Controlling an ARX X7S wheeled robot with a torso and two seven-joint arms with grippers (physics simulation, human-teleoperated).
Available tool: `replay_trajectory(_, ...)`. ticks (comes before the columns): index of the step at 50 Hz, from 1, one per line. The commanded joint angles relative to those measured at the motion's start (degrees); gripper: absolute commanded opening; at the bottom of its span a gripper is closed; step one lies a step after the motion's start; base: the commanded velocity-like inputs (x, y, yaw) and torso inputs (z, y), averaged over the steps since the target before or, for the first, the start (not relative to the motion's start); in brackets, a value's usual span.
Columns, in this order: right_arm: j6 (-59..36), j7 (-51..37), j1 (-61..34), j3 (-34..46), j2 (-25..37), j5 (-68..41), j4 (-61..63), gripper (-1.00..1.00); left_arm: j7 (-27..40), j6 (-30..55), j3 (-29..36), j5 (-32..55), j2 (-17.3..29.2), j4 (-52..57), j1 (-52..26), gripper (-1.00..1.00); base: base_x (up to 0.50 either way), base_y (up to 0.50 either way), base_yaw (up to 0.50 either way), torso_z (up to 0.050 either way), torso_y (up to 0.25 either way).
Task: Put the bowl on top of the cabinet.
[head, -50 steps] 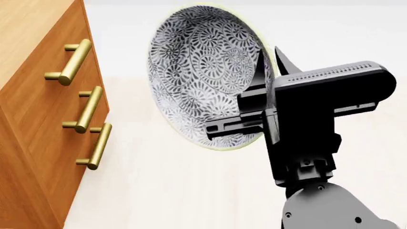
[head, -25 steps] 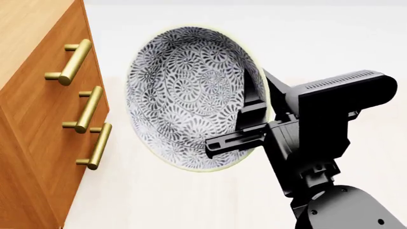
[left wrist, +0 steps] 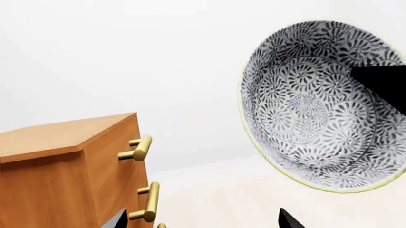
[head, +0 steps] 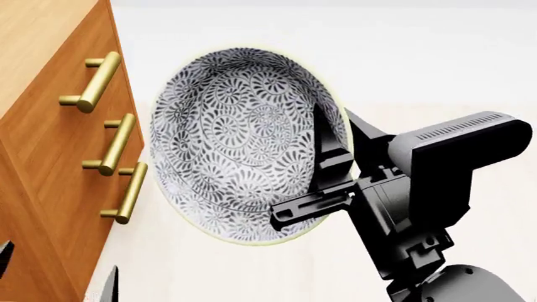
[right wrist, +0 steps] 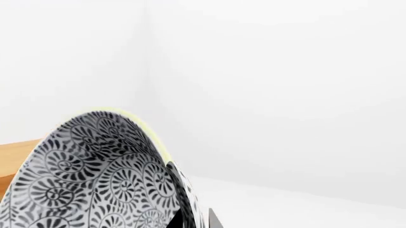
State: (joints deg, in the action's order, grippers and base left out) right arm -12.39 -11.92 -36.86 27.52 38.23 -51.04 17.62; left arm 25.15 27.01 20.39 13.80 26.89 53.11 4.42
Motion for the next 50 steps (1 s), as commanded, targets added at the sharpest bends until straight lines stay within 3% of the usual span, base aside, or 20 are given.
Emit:
replay_trajectory(1,1.21,0.93,0.66,0.01,-0.5,1.56,0.47,-1.0,-0.72,10.3,0.12,5.78,0.03,5.4,-6.83,1.0,0.0,0.0,0.0,0.0,0.0)
replay_trajectory(4,1.42,1.12,0.81,0.31,-0.77,1.96,0.23,-1.0,0.11,13.09,0.47,7.81,-0.06,6.64,-8.53,1.0,0.0,0.0,0.0,0.0,0.0)
replay_trajectory(11,1.44,1.18,0.89,0.7,-0.98,2.4,0.16,-1.0,11.67,15.69,7.26,18.23,5.01,6.75,-19.19,1.0,0.0,0.0,0.0,0.0,0.001)
replay_trajectory(19,1.67,1.21,1.09,0.99,-1.17,3.09,-0.38,-1.0,14.25,20.17,10.5,20.49,4.03,5.97,-24.79,1.0,0.0,0.0,0.0,0.0,0.0)
replay_trajectory(31,1.65,0.93,1.66,1.48,-0.72,3.86,0.83,-1.0,16.4,27.16,9.53,27.45,1.65,5.63,-31.95,1.0,0.0,0.0,0.0,0.0,0.001)
replay_trajectory(50,2.48,0.73,3.8,1.89,1.05,4.88,5.13,-1.0,17.09,30.32,8.12,31.03,0.68,0.77,-38.03,1.0,0.0,0.0,0.0,0.0,0.0)
